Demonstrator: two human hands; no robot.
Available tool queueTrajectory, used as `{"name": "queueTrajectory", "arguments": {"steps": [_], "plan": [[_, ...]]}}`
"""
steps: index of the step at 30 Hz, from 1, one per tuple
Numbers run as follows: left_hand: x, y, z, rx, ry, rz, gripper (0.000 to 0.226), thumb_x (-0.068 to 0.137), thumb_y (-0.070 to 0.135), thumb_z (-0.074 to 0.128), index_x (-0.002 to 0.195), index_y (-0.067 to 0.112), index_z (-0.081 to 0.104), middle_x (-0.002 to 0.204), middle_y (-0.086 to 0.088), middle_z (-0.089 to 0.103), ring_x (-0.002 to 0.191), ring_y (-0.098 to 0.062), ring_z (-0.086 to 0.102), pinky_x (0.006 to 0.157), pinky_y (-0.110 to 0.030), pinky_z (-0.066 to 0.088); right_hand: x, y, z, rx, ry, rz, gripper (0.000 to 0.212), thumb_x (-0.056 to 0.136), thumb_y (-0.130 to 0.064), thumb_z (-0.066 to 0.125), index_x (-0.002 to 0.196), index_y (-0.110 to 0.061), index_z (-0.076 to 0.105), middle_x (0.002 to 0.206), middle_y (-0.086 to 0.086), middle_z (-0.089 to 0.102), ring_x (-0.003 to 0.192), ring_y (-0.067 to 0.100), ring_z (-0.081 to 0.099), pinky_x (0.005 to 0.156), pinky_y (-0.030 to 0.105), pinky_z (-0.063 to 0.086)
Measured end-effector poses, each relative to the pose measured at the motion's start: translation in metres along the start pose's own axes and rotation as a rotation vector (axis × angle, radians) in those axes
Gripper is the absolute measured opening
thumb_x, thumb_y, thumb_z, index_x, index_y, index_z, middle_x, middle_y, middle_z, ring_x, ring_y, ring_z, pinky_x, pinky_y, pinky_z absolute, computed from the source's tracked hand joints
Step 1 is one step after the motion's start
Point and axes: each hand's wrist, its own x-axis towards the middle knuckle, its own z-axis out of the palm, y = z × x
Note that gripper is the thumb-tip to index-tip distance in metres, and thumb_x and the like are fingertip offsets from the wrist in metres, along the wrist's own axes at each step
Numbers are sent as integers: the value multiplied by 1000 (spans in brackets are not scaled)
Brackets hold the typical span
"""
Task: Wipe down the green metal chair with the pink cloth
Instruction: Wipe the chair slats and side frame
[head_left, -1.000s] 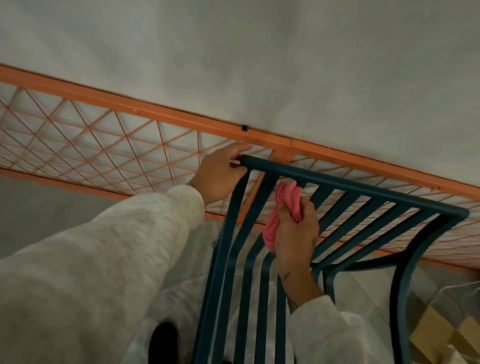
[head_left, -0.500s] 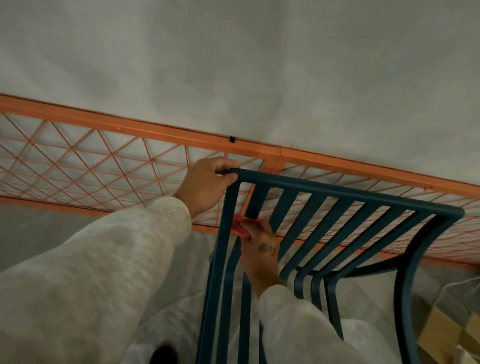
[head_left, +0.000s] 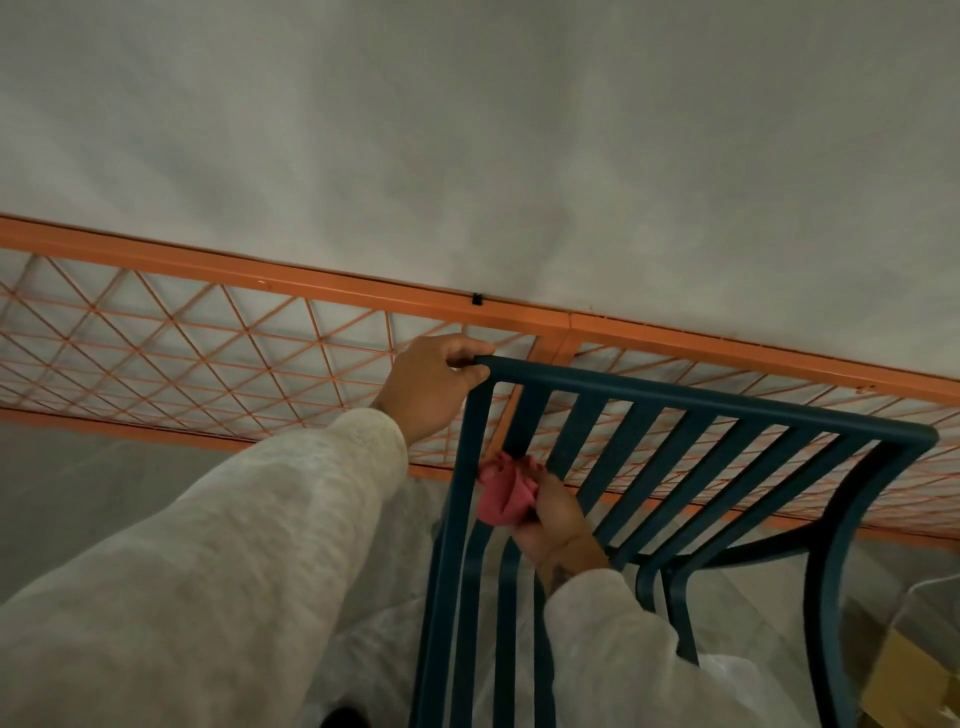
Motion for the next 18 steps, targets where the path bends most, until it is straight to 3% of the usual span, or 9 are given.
{"name": "queueTrajectory", "arguments": {"steps": [5,8,11,12,15,18], "plan": [[0,-1,-1,27,-8,12,29,89,14,63,116,23,67,111,3,67,105,-10,62,98,-37,51,-27,-23,32,95,-118,-96,28,94,-7,56,121,-6,63,117,15,68,109,27,63,102,44,46],[1,-3,-2,64,0,15,29,89,13,62,116,22,67,108,5,67,99,-9,61,93,-31,51,-60,-41,47,23,-129,-173,26,91,-5,62,116,-7,66,117,14,70,108,25,65,98,40,50],[2,1,-3,129,-47,43,33,89,8,61,119,20,65,105,6,66,87,-8,58,85,-23,46,-99,-58,56,-303,-52,-417,22,89,-12,67,111,-16,69,103,8,75,94,22,71,77,34,59],[3,0,-6,140,-63,47,36,88,5,61,121,20,63,108,4,66,87,-9,59,84,-23,45,-110,-64,63,-420,-44,-544,22,91,-16,67,112,-20,69,101,5,74,91,19,71,76,32,60],[2,-6,-10,80,-101,29,51,86,-3,61,130,21,52,116,-6,65,99,-19,65,84,-25,51,-109,-70,78,-927,18,-870,33,95,-17,59,124,-32,62,112,-4,67,94,14,67,82,35,59],[0,-5,-9,67,-97,-2,60,87,8,66,138,25,40,113,-3,65,100,-19,66,93,-35,51,-96,-52,80,-1352,-62,-1086,50,89,7,57,128,-22,62,130,1,61,112,23,62,102,28,46]]}}
